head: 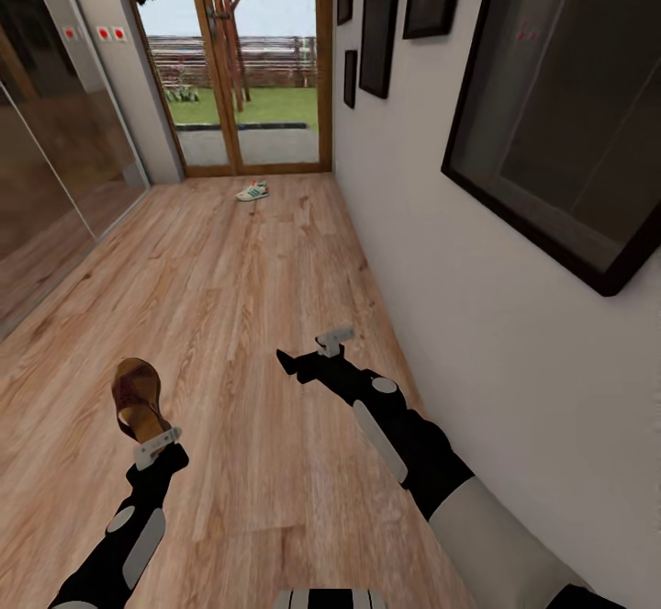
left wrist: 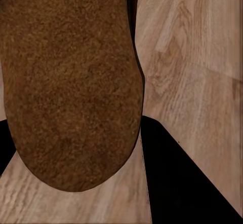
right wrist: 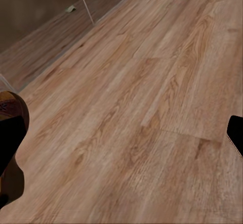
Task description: Pick up the two gym shoes and the two sandals from the corridor floor and place them onto the hallstand (shoe rack) in the corridor, making sure they are on the rack and not on the floor. Arrange them so the two gym shoes are next to each other and the two sandals are next to each other.
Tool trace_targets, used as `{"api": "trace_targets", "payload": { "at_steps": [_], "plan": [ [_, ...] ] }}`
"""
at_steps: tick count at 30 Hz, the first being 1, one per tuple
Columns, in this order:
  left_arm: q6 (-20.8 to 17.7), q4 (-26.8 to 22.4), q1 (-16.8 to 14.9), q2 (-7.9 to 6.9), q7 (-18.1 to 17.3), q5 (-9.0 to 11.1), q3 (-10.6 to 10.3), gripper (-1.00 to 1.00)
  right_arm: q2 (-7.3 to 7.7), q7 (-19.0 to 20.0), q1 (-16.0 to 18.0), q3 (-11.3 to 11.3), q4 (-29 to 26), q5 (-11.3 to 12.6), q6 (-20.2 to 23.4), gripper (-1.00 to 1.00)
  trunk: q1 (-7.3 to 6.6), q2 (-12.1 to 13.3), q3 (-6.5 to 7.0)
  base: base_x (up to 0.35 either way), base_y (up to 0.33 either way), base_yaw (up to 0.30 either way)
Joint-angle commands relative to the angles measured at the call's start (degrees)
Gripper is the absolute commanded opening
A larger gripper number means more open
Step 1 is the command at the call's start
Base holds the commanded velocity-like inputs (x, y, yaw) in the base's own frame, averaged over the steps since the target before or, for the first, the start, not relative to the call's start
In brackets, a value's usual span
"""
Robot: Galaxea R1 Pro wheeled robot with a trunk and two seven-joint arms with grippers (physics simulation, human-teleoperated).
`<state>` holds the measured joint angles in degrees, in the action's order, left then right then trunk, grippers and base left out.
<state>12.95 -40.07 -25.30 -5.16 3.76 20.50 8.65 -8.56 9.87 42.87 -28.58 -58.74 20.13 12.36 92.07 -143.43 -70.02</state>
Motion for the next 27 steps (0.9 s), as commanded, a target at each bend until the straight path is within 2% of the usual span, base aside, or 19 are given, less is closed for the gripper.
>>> {"api": "trace_targets", "payload": {
  "at_steps": [1,15,27],
  "plan": [
    [0.1,0.0,0.0,-0.02,0.2,0.2,-0.1,-1.00,0.02,0.1,0.0,0.0,0.0,0.4,0.3,1.00,-0.03,0.0,0.28,0.000,0.000,0.000],
    [0.1,0.1,0.0,0.05,0.4,0.2,-0.1,-1.00,0.10,0.0,0.0,0.0,0.0,0.2,0.5,1.00,-0.39,0.2,3.67,0.000,0.000,0.000],
    [0.2,0.0,0.2,0.06,0.4,0.2,-0.1,-1.00,0.18,0.1,0.0,0.0,0.2,0.1,0.4,1.00,-0.39,0.2,3.67,0.000,0.000,0.000]
  ]
}}
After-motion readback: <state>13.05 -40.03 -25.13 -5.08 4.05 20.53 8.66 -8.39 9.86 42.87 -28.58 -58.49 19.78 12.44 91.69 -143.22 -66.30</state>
